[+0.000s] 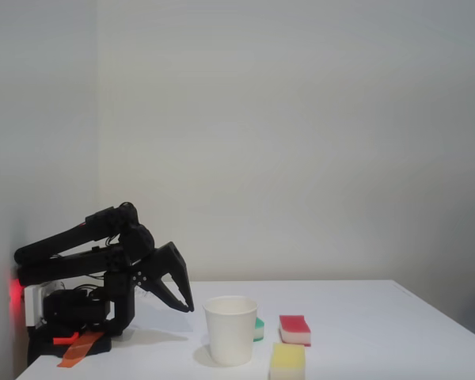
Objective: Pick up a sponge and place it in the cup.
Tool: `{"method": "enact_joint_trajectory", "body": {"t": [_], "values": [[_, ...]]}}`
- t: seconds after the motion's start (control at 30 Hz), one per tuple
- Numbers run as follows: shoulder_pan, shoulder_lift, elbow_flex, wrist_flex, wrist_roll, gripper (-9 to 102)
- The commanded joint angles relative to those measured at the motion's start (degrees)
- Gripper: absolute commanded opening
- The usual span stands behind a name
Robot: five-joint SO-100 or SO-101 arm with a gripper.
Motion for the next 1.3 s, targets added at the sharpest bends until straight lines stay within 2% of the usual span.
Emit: {"method": "enact_joint_trajectory", "body": {"t": [0.0,0.6,1.27], "values": [[-1.85,0.26,1.49,-4.39,1.93,0],[-1.76,0.26,1.49,-4.04,2.20,0],[-1.67,0.26,1.49,2.02,2.55,0]]}}
